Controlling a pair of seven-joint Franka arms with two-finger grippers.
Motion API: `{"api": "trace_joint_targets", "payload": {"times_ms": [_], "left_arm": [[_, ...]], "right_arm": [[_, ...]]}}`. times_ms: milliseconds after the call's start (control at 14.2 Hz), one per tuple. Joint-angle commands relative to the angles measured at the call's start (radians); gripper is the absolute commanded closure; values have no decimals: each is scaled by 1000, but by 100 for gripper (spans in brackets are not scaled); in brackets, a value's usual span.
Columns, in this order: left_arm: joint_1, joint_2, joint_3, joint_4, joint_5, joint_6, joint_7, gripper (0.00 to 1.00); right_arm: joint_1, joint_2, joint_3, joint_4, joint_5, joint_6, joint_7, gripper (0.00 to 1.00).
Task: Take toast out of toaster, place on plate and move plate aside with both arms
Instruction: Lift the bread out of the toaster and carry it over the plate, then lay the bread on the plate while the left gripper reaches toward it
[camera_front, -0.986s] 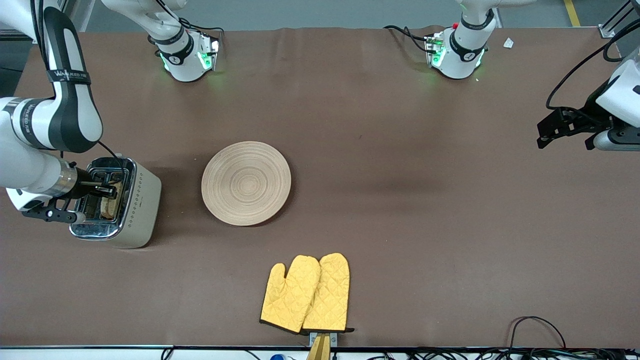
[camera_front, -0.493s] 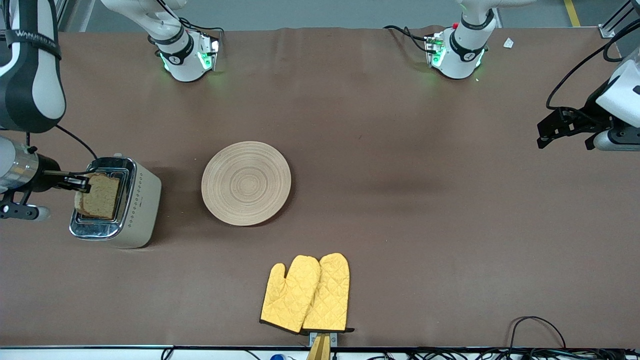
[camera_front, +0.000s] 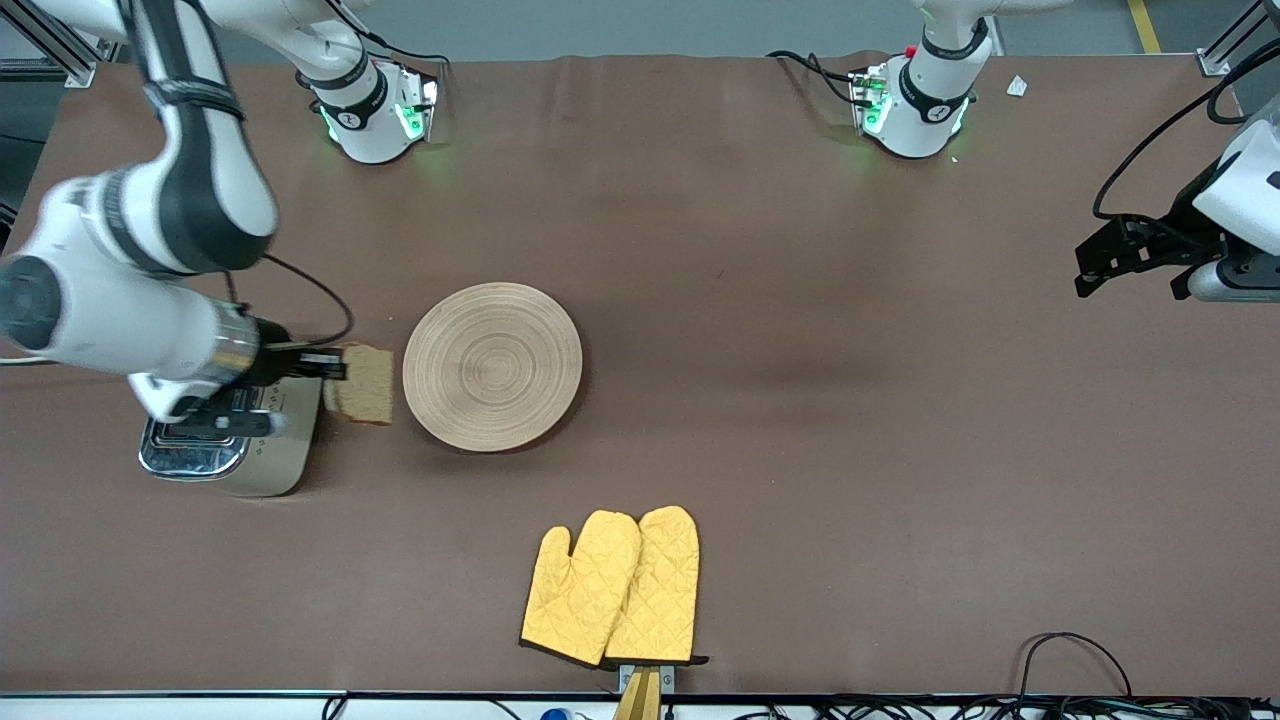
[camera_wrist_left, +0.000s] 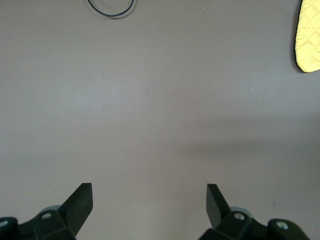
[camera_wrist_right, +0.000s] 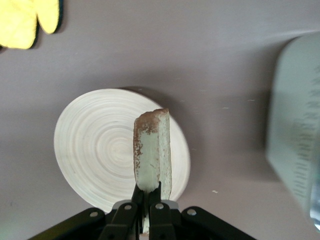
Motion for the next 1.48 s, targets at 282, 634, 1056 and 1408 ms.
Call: {"api": "trace_joint_targets", "payload": {"times_ms": [282, 634, 1056, 1408], "left_arm": [[15, 6, 2, 9, -8, -12, 8, 0], [15, 13, 2, 9, -3, -12, 6, 0], [-10, 35, -22, -3, -24, -27, 2, 0], [-23, 216, -35, -28, -433, -19, -82, 0]], "right_arm": [[229, -72, -6, -341, 37, 431, 209, 100], [269, -78, -7, -382, 97, 495, 248, 100], [189, -74, -10, -537, 97, 640, 82, 97], [133, -72, -12, -566, 97, 637, 45, 35]]}}
